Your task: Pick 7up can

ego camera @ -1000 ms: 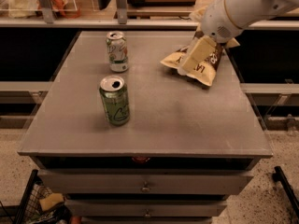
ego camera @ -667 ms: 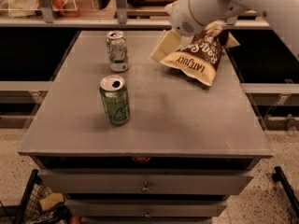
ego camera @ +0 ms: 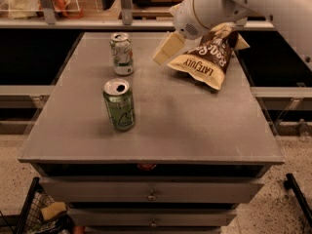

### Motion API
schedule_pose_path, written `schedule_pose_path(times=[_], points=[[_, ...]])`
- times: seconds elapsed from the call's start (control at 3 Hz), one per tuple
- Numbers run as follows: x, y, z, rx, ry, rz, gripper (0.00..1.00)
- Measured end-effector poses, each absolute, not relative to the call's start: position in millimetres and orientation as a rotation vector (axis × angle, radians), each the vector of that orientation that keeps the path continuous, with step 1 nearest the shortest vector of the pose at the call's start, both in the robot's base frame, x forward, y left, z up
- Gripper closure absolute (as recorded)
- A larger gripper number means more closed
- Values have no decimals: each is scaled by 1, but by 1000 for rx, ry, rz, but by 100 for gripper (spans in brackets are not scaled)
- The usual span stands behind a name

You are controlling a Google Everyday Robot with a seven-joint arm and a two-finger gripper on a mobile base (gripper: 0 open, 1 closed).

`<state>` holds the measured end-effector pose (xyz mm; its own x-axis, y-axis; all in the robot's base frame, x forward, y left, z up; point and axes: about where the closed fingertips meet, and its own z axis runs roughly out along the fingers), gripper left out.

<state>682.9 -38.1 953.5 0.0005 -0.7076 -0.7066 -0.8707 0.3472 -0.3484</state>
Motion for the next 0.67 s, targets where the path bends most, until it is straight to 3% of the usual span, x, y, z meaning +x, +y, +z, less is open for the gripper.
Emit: schedule_pose_path(times=[0.67], points=[[700,4,918,-1347,1718,472,0]])
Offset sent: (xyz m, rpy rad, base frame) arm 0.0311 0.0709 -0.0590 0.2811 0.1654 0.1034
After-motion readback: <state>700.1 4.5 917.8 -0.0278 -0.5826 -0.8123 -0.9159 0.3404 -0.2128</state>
